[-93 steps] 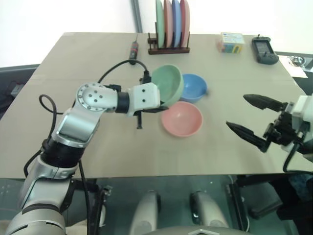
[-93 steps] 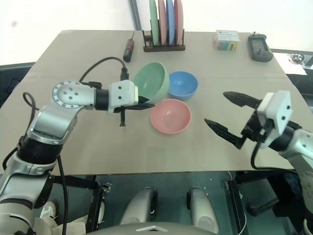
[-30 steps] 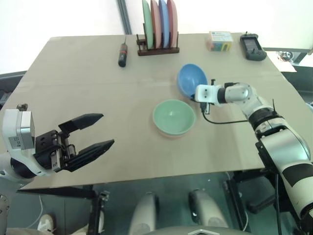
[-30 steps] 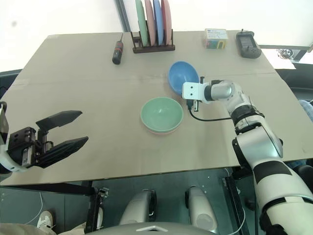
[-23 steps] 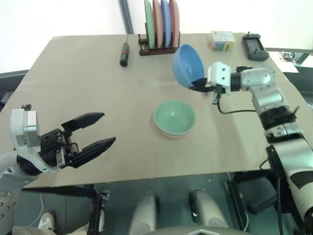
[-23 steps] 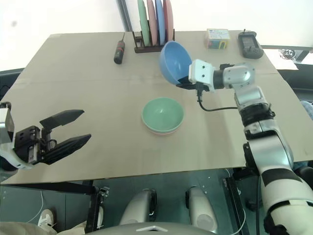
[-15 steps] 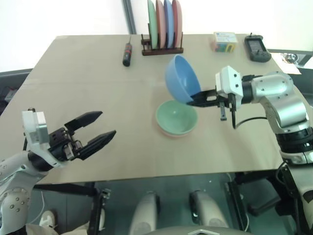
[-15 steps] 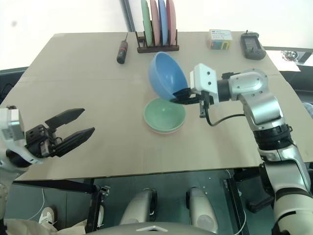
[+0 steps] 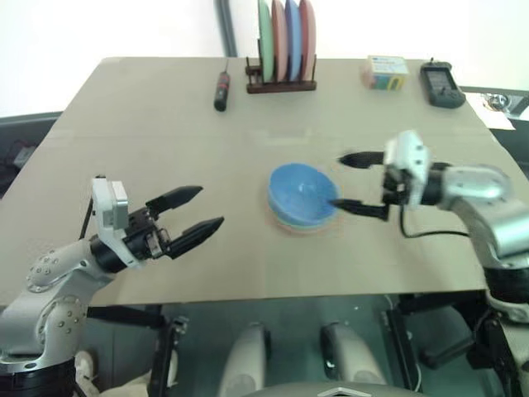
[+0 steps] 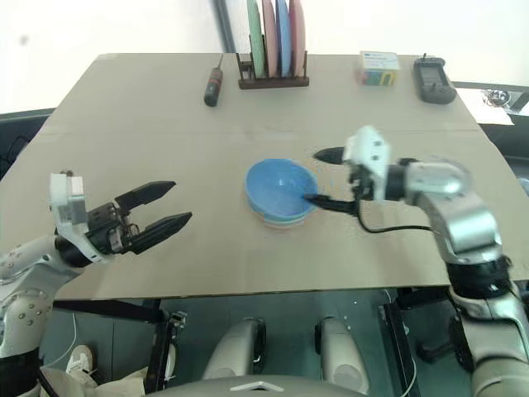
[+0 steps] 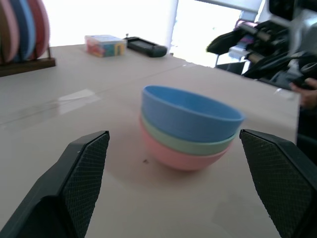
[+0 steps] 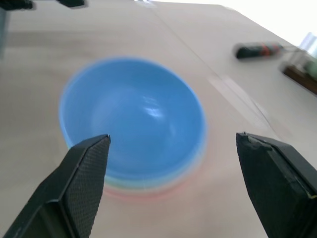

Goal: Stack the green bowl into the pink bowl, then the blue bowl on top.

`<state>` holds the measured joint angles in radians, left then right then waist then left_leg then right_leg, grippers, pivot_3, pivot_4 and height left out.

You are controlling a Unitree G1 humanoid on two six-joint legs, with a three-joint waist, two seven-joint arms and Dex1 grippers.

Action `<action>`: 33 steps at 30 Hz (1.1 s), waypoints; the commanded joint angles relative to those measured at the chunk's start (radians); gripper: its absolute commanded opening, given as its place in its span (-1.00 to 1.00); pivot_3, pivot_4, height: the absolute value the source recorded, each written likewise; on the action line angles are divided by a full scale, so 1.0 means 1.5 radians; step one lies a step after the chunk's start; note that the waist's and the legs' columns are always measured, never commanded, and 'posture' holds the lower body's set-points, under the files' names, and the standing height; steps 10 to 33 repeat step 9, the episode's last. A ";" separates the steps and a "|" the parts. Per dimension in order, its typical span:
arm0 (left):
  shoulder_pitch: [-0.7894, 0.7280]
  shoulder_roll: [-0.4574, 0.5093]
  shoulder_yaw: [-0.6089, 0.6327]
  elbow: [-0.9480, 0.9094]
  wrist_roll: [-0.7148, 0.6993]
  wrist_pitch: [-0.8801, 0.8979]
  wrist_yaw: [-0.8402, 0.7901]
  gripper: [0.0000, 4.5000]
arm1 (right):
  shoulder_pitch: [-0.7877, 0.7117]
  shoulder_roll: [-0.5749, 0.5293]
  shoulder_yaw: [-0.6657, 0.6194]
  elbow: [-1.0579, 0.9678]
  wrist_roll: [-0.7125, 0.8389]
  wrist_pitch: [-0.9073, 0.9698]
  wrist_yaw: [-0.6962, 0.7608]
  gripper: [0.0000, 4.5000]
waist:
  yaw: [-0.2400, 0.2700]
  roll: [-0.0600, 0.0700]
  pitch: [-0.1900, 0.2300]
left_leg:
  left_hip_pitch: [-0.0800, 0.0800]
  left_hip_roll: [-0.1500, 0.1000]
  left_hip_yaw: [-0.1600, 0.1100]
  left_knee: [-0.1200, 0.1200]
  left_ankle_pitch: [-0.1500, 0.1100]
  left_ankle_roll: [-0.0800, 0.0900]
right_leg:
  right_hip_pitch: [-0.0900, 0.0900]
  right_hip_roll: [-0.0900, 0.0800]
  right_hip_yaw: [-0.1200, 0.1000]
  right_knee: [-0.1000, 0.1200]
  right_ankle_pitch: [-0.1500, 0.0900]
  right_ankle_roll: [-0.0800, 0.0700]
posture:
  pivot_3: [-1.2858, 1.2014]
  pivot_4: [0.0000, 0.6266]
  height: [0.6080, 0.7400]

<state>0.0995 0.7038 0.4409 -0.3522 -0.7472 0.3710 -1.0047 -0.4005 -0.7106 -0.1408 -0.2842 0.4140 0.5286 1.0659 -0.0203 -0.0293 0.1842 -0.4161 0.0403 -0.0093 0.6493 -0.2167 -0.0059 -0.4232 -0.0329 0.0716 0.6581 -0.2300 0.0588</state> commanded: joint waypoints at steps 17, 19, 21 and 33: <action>0.051 0.073 0.083 0.055 -0.006 -0.008 -0.090 1.00 | 0.263 -0.109 -0.278 -0.125 0.129 0.048 0.029 0.92 | 0.000 0.000 0.000 | 0.001 0.001 0.001 0.001 0.000 0.000 | 0.000 0.001 0.001 0.000 -0.002 0.003 | 0.03 -0.52 1.00; 0.051 0.073 0.083 0.055 -0.006 -0.008 -0.090 1.00 | 0.263 -0.109 -0.278 -0.125 0.129 0.048 0.029 0.92 | 0.000 0.000 0.000 | 0.001 0.001 0.001 0.001 0.000 0.000 | 0.000 0.001 0.001 0.000 -0.002 0.003 | 0.03 -0.52 1.00; 0.051 0.073 0.083 0.055 -0.006 -0.008 -0.090 1.00 | 0.263 -0.109 -0.278 -0.125 0.129 0.048 0.029 0.92 | 0.000 0.000 0.000 | 0.001 0.001 0.001 0.001 0.000 0.000 | 0.000 0.001 0.001 0.000 -0.002 0.003 | 0.03 -0.52 1.00; 0.051 0.073 0.083 0.055 -0.006 -0.008 -0.090 1.00 | 0.263 -0.109 -0.278 -0.125 0.129 0.048 0.029 0.92 | 0.000 0.000 0.000 | 0.001 0.001 0.001 0.001 0.000 0.000 | 0.000 0.001 0.001 0.000 -0.002 0.003 | 0.03 -0.52 1.00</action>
